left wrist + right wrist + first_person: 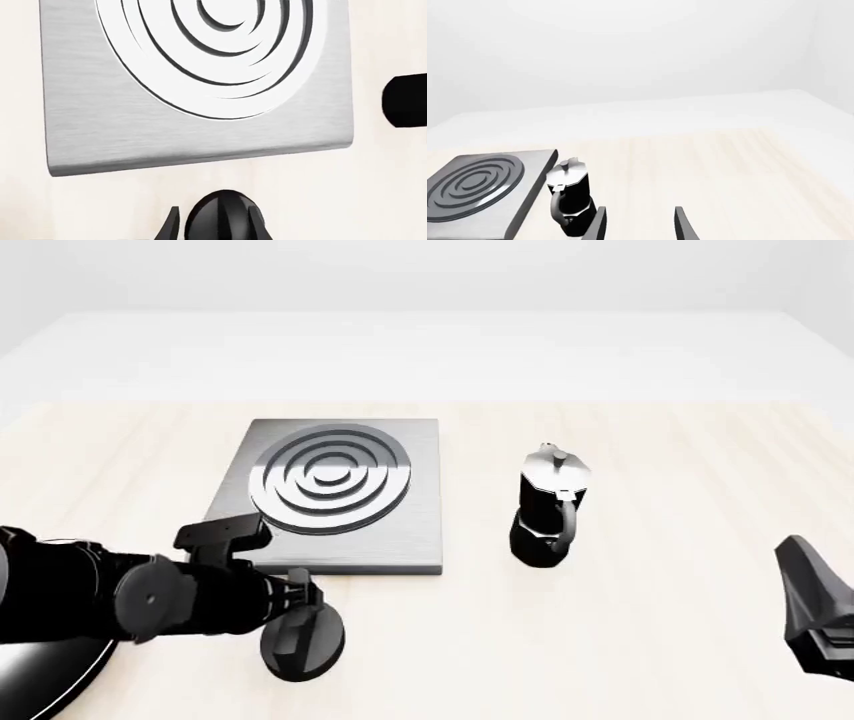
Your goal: Turn on the stove and put the moka pot on it.
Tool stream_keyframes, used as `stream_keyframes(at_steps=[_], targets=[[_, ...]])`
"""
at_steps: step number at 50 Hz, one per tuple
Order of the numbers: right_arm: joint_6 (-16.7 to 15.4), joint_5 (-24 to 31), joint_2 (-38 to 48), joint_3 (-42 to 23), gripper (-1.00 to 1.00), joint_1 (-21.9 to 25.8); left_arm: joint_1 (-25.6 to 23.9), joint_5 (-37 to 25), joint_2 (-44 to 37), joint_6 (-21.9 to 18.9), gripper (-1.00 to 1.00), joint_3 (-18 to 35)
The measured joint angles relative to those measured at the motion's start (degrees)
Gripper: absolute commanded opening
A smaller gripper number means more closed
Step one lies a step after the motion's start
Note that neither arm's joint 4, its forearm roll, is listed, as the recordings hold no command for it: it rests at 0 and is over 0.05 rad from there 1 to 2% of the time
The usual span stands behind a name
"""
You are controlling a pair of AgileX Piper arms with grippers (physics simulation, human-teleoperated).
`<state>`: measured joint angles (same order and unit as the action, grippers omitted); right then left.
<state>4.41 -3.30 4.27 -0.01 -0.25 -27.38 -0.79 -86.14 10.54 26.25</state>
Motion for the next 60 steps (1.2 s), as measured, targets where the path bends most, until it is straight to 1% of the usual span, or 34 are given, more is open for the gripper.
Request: stream_keyframes(at_steps=[7, 10, 15, 20, 28, 32, 39, 44, 52, 56, 60], targets=[[-0.09, -0.51, 0.69, 0.00, 1.00, 0.16, 0.72, -1.17, 0.50, -3.21, 1.00, 0.55], [-0.11, -0.73, 0.97, 0.00, 1.00, 0.21, 1.99, -1.71, 1.33, -4.60, 1.00, 1.04], [-0.16, -0.94, 1.27, 0.00, 1.00, 0.31, 7.27, -2.69, 3.68, -4.24, 1.00, 0.63], [-0.21, -1.08, 1.46, 0.00, 1.00, 0.36, 10.83, -3.46, 5.43, -4.15, 1.00, 0.28], [-0.36, -1.77, 2.36, -0.01, 1.00, 0.40, 14.14, -4.48, 7.68, -4.18, 1.00, -0.03], [-0.54, -2.79, 4.16, -0.29, 1.00, 0.39, 15.13, -4.95, 10.05, -4.89, 1.00, -0.13], [0.12, -4.26, 10.36, -2.47, 1.00, 1.52, 16.72, -5.09, 17.70, -7.24, 1.00, -1.39], [0.69, -4.36, 14.93, -4.63, 1.00, 2.90, 18.07, -4.66, 23.43, -6.99, 1.00, -2.88], [1.02, -2.80, 20.14, -8.65, 1.00, 5.48, 20.52, -3.15, 32.94, -5.20, 1.00, -5.78], [0.86, -1.68, 22.20, -10.71, 1.00, 6.74, 22.21, -2.39, 38.29, -5.92, 1.00, -7.48], [0.71, -0.72, 24.17, -12.69, 1.00, 7.94, 23.11, -2.32, 46.05, -7.36, 1.00, -9.50]])
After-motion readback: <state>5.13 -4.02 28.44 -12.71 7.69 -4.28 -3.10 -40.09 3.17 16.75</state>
